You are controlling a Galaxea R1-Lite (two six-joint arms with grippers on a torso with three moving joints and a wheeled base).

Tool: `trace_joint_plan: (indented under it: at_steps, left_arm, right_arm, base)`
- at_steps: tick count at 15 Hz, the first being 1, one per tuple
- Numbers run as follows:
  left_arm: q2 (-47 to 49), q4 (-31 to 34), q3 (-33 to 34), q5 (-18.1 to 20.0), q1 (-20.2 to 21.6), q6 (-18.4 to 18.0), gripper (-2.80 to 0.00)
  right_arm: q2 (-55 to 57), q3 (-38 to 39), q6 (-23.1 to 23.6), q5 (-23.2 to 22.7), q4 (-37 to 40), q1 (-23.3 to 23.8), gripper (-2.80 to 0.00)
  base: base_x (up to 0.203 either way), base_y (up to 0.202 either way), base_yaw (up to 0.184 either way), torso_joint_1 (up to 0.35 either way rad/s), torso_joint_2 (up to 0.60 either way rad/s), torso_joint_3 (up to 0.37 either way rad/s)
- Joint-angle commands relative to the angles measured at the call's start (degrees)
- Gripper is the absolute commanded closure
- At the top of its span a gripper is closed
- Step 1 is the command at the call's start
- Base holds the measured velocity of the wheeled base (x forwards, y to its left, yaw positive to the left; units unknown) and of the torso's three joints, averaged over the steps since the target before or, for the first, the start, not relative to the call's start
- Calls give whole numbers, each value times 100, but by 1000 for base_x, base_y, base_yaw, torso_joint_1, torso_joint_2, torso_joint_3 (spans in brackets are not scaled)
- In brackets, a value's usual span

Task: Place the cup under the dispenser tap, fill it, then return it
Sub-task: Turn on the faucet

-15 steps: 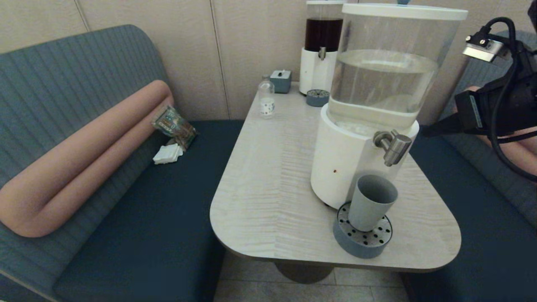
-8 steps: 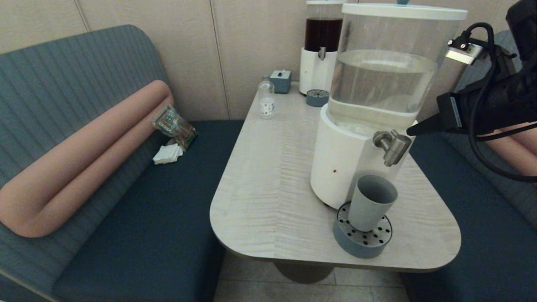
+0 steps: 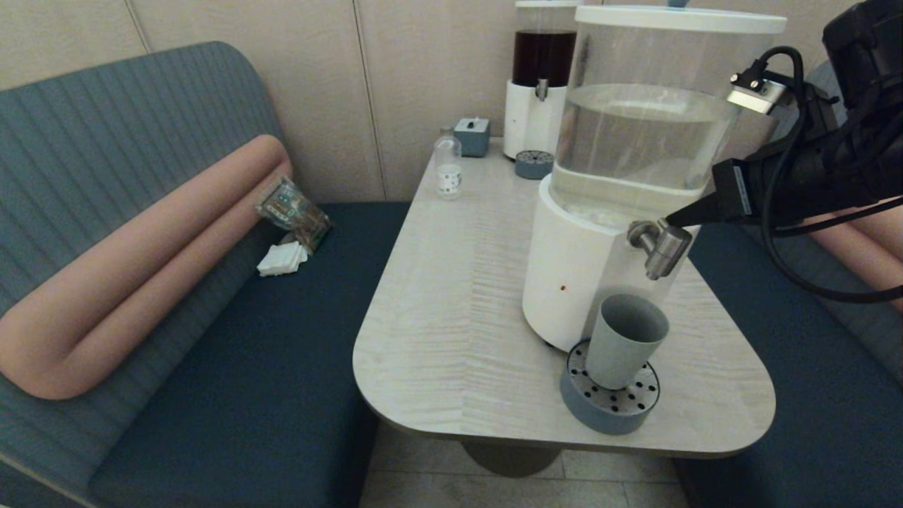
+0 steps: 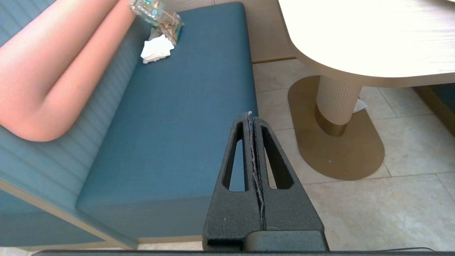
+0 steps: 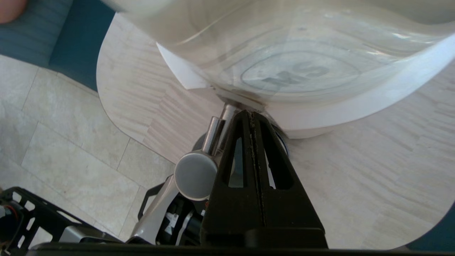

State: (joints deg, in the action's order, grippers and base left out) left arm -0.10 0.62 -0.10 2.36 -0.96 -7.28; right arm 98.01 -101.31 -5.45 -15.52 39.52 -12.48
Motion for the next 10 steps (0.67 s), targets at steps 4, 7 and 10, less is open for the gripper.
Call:
trace_joint_plan:
  at_steps: [4, 7, 10]
  left_arm:
    - [1, -1, 1, 1, 0, -2, 0]
    - [1, -1, 1, 1, 0, -2, 0]
    - [1, -1, 1, 1, 0, -2, 0]
  right_arm:
    - [78, -20, 0, -48, 20, -87, 0]
    - [130, -131, 0, -99, 4, -146, 0]
    - [159, -190, 0, -112, -6, -211, 0]
  base:
    - [0, 0, 0, 0, 0, 0]
    - [0, 0, 0, 0, 0, 0]
    - [0, 0, 0, 0, 0, 0]
